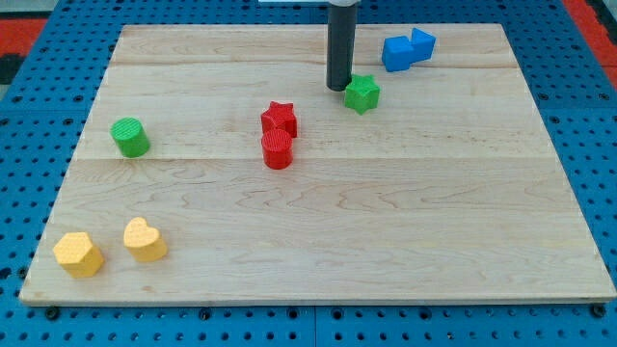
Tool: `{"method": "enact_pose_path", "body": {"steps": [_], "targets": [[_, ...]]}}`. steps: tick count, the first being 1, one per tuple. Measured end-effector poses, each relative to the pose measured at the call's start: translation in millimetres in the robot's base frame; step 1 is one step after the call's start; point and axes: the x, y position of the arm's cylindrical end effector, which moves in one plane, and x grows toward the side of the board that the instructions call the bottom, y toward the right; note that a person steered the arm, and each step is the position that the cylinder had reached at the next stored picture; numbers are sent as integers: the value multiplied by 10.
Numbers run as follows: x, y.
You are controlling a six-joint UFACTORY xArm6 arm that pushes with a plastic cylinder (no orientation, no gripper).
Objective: Push the green circle close to the green star
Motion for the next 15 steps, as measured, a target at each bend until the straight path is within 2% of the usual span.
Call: {"method": "enact_pose_path", "body": {"steps": [1, 2, 3, 4, 5, 6, 7, 8, 9, 10, 11, 12, 13, 14, 15], "targets": [[61, 270], [573, 693], [808, 1071], [784, 935], [325, 88], [90, -912], [38, -1921], [237, -2555], [573, -2891], [780, -2960], [943, -2594], [1264, -1943], [1509, -1780], [1653, -2098], [1721, -1538]]}}
